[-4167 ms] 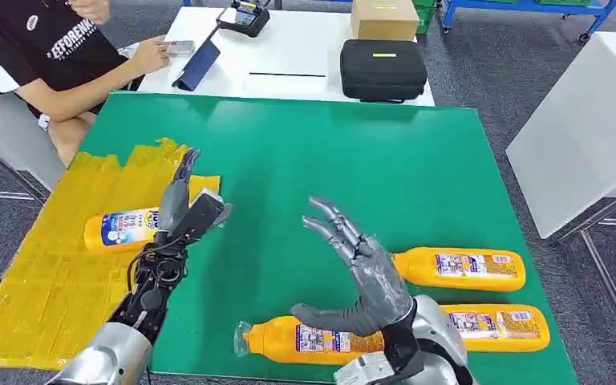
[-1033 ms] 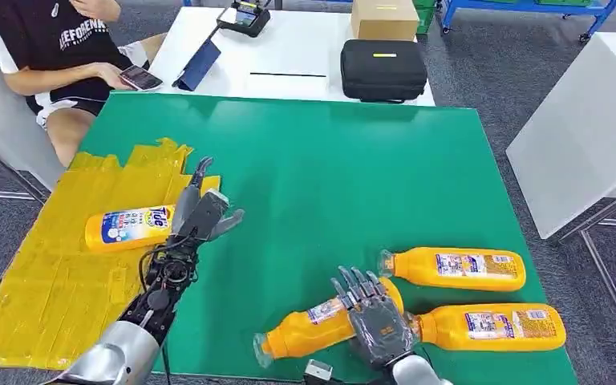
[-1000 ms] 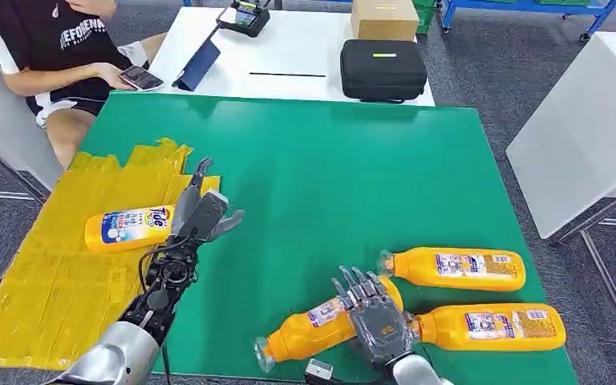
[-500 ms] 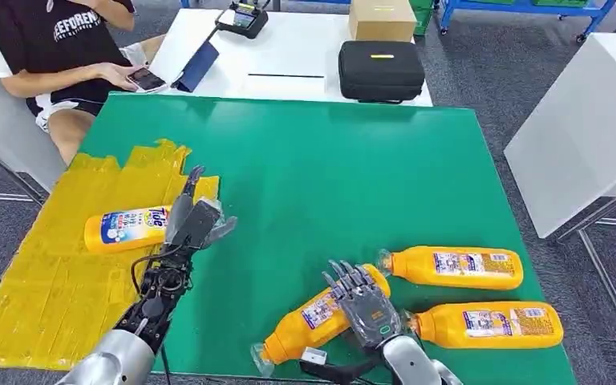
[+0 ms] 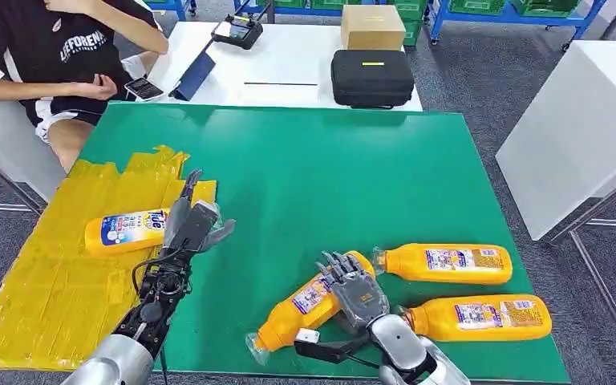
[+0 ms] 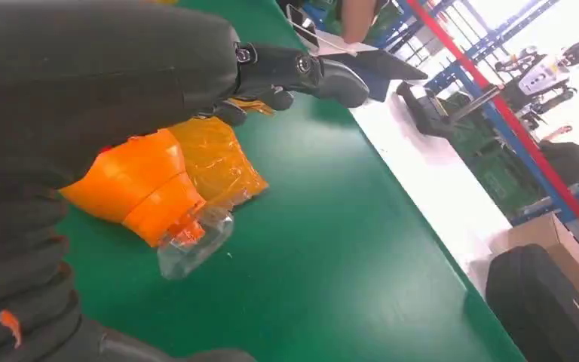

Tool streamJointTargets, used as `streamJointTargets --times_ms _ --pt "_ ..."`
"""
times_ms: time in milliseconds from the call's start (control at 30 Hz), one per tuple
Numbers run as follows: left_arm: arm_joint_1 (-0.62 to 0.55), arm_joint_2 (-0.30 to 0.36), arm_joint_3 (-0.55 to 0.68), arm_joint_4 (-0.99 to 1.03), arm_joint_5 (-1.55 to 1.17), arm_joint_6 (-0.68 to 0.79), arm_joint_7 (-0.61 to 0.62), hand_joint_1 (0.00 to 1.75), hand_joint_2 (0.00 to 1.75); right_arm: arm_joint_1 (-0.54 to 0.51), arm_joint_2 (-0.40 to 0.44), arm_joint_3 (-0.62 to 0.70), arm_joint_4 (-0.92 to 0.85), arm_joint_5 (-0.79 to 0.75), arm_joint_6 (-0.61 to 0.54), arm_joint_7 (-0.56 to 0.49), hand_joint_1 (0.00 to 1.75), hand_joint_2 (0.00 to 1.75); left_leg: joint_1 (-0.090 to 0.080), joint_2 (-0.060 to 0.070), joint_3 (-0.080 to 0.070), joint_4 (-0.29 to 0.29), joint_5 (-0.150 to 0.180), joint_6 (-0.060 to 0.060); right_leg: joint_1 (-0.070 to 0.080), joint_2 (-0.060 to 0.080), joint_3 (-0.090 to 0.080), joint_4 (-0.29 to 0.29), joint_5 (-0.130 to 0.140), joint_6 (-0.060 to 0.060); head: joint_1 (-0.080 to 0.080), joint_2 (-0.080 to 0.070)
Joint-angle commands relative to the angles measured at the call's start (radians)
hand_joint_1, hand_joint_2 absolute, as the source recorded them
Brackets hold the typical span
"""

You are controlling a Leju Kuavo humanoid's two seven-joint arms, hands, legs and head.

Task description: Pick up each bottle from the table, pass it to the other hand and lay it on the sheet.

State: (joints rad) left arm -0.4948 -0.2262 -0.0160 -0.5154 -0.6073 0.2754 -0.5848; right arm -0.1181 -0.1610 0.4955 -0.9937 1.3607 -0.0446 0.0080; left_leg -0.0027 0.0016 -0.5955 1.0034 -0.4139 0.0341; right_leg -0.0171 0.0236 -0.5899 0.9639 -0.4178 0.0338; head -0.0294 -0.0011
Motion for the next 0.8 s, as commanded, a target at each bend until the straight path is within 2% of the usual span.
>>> streamJointTargets --times_ms 33,67,133,367,533,633,667,800 --pt "-0.015 0.016 -0.018 0.015 0.002 -0.002 0.007 0.00 1.75 0.010 0.010 -0.005 0.186 -0.008 0.051 0.002 1.45 1.75 0.002 -0.008 -0.007 -0.001 0.005 -0.003 0.002 -0.010 -0.004 -0.002 0.002 -0.002 0.000 0.000" --pt "-0.015 0.016 -0.018 0.015 0.002 -0.002 0.007 0.00 1.75 0.010 0.010 -0.005 0.186 -0.008 0.051 0.002 1.69 1.75 0.001 -0.007 -0.004 -0.001 0.005 -0.002 0.001 -0.008 0.000 -0.002 0.002 -0.002 0.000 0.000" --pt "-0.016 0.015 -0.019 0.016 0.010 -0.005 0.009 0.00 1.75 -0.001 0.008 -0.003 0.215 -0.016 0.062 -0.003 1.75 1.75 0.001 -0.009 -0.002 -0.001 0.006 -0.003 0.001 -0.008 0.002 -0.002 0.001 -0.002 0.000 0.000" --pt "-0.012 0.016 -0.021 0.011 0.023 -0.005 0.005 0.00 1.75 -0.046 0.010 -0.001 0.300 -0.035 0.082 -0.039 1.69 1.75 0.001 -0.011 0.003 -0.001 0.005 -0.001 0.001 -0.010 0.010 -0.004 0.000 -0.002 0.000 0.000" --pt "-0.016 0.017 -0.027 0.016 0.034 -0.004 0.000 0.00 1.75 -0.074 0.017 0.008 0.337 -0.034 0.060 -0.065 1.75 1.75 0.001 -0.013 0.004 0.000 0.003 -0.002 0.001 -0.012 0.012 -0.006 -0.003 0.002 0.000 0.000" --pt "-0.011 0.020 -0.028 0.013 0.042 -0.001 -0.007 0.00 1.75 -0.096 0.038 -0.001 0.327 -0.030 -0.042 -0.073 1.75 1.75 0.001 -0.013 0.002 -0.001 0.004 -0.002 0.001 -0.012 0.010 -0.007 -0.001 0.002 0.000 0.000" --pt "-0.006 0.021 -0.028 0.007 0.046 -0.001 -0.013 0.00 1.75 -0.108 0.060 -0.028 0.320 -0.042 -0.120 -0.086 1.75 1.75 0.001 -0.011 0.005 0.000 0.002 -0.002 0.001 -0.009 0.012 -0.006 -0.003 0.002 0.000 0.000" --pt "0.003 0.016 -0.032 -0.013 0.047 -0.004 -0.024 0.00 1.75 -0.135 0.111 -0.078 0.265 -0.036 -0.231 -0.042 1.75 1.75 0.000 -0.008 0.002 0.000 0.002 -0.002 0.000 -0.007 0.009 -0.005 -0.001 0.001 0.000 0.000"
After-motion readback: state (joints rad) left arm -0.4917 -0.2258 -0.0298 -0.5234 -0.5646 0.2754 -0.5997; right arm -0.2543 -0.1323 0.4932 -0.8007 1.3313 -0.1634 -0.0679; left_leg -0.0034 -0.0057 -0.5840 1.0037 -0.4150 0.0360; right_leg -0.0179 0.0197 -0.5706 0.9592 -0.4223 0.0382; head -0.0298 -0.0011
